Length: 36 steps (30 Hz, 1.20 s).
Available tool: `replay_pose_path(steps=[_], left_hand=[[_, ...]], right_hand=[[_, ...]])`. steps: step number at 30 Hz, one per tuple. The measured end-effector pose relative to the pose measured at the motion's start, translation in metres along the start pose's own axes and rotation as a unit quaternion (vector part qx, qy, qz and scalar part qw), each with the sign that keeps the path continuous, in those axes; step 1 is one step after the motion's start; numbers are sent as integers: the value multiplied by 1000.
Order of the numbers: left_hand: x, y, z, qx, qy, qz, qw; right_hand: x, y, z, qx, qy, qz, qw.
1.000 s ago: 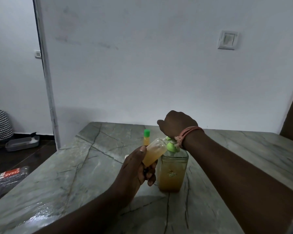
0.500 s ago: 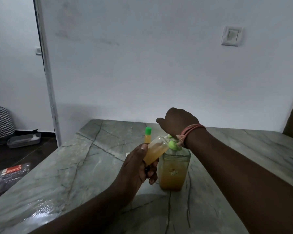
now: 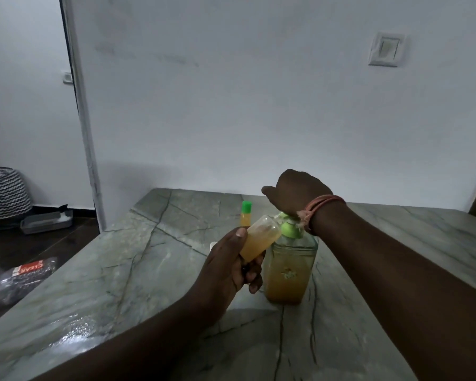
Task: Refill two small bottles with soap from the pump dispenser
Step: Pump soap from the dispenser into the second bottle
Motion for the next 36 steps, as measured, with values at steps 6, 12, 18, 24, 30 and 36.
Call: replay_pose_path(steps=[6,12,18,24,30,36], left_hand=[[0,1,0,9,2,-5,1000],[0,0,0,2,7,7,1000],[-1,0,-1,0,2,13,1000],[1,-1,2,6,9,-4,1000],[-2,0,-1,15,10,-2,1000],[1,0,1,22,10,-11,1000]], right_hand=[[-6,3,-1,-3,3,37,999],[-7,6,-4,-22,23,33,999],[3,1,-3,2,-4,5,1000],[-11,12,-3,1,35,66,997],[-4,9,0,43,4,25,999],[-7,9,4,21,1,38,999]])
Point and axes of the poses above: each hand's wrist, its own z-axis away from the middle knuckle, its own y-axis out of the back of the hand, x = y × z, the point moved 8 cm from there along -z, towards the middle knuckle, and after that the axes turned 5 degrees about y, right-handed, at the moved point
